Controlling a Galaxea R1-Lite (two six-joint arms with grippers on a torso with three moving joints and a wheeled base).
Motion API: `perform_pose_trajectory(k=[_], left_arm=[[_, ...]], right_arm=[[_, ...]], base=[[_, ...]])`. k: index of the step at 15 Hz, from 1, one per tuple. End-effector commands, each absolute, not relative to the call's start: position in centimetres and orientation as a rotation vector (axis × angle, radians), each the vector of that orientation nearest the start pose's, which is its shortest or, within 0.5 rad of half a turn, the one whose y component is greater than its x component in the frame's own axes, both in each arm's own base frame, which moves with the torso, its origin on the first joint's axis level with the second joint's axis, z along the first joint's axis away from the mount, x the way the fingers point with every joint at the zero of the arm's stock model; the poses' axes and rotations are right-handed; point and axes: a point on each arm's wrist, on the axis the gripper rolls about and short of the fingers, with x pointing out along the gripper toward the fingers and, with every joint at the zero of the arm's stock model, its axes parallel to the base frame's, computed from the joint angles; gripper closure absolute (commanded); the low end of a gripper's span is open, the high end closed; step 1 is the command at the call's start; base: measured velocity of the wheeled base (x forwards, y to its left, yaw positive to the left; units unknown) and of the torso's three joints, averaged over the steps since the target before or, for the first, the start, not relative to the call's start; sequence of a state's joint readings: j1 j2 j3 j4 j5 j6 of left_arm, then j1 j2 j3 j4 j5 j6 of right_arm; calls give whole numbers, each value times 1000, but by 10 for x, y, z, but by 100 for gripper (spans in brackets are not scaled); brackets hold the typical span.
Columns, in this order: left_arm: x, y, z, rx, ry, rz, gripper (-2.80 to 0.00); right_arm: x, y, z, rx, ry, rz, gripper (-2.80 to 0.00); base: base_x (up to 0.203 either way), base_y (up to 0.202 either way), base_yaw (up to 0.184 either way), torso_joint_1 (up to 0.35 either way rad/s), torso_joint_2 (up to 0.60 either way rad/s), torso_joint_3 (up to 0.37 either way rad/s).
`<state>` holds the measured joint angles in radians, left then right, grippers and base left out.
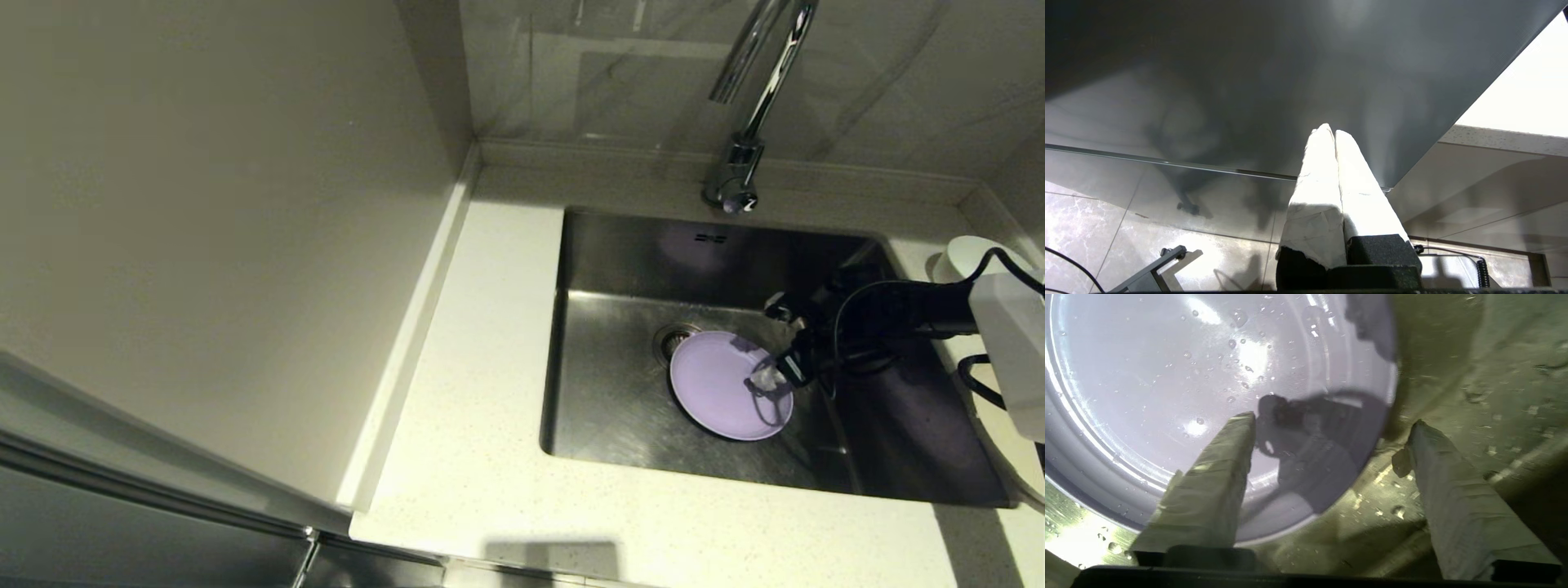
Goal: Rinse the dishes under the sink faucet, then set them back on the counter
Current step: Put a plate back to the table from the sink
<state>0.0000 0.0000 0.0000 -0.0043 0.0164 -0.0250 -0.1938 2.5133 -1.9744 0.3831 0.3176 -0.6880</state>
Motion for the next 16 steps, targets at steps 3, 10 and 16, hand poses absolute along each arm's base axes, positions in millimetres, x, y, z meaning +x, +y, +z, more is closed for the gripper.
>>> perform_pose_trajectory(k=[3,10,16], left_arm=[[-23,0,76,-26,-8,17,0],[-23,0,76,-26,-8,17,0],[-23,0,76,-26,-8,17,0]], right_arm=[[488,-88,56,-415,820,422,-280],[488,-88,54,-436,840,399,0],[489,-89,52,-438,845,392,0]], base=[[0,0,0,0,0,0],[0,0,0,0,0,0],[0,0,0,0,0,0]])
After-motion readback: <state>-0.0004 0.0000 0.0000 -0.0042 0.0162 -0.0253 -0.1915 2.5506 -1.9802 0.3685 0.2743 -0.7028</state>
